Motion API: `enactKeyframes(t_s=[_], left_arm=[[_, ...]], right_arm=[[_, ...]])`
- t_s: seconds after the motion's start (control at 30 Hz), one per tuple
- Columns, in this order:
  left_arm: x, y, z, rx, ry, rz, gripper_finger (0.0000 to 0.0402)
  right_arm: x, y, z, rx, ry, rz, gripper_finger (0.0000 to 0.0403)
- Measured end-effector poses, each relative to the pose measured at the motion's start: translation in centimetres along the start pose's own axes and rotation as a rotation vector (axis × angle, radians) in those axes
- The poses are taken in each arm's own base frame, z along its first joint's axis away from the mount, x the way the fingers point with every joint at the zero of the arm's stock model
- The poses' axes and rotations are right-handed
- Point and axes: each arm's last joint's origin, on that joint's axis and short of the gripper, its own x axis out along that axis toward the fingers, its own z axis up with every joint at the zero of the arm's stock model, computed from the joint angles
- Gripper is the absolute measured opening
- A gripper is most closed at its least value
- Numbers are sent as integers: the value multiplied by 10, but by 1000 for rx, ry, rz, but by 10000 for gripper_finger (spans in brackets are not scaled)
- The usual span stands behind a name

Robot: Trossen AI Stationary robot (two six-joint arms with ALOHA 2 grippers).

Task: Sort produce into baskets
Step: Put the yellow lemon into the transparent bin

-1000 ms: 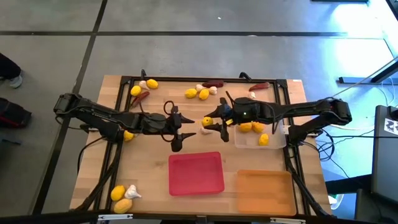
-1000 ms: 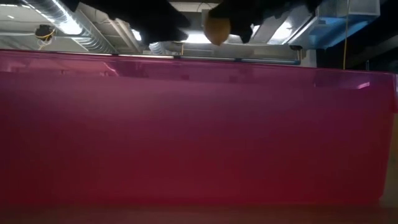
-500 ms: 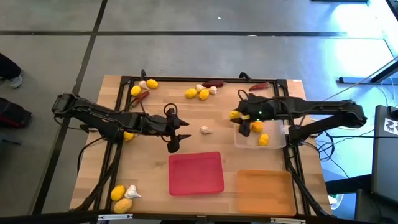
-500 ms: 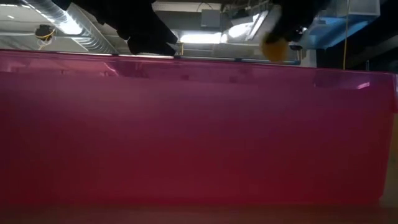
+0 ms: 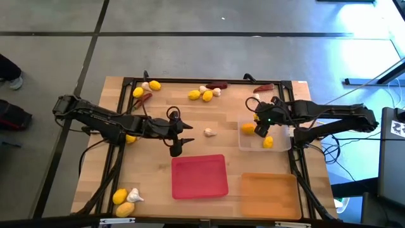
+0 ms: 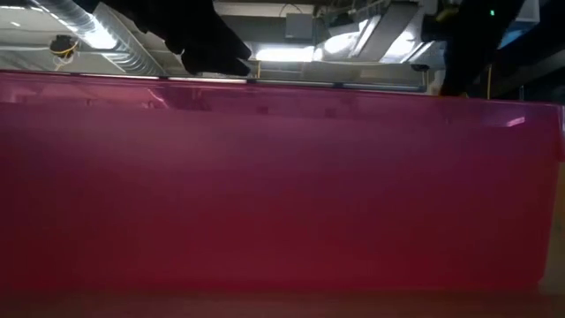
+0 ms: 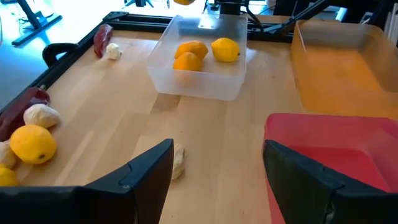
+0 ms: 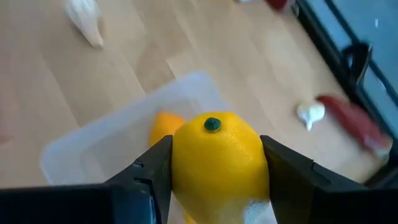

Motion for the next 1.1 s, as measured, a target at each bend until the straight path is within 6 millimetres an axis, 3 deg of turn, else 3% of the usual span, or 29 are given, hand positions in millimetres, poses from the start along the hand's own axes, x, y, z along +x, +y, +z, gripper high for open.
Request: enactKeyframes(t_s=[0.2, 0.37, 0.63, 1.1], left_arm=[[-2, 1, 1, -3, -7, 0, 244], [-2, 1, 1, -3, -7, 0, 244], [-2, 1, 1, -4, -7, 0, 244], [-1, 1, 1, -10, -7, 2, 244]], right_arm=[[26, -12, -14, 122, 121, 19, 191], [46, -4, -25, 105, 152, 179, 191], [79, 5, -40, 120, 202, 226, 191], [95, 10, -41, 100, 237, 189, 193]])
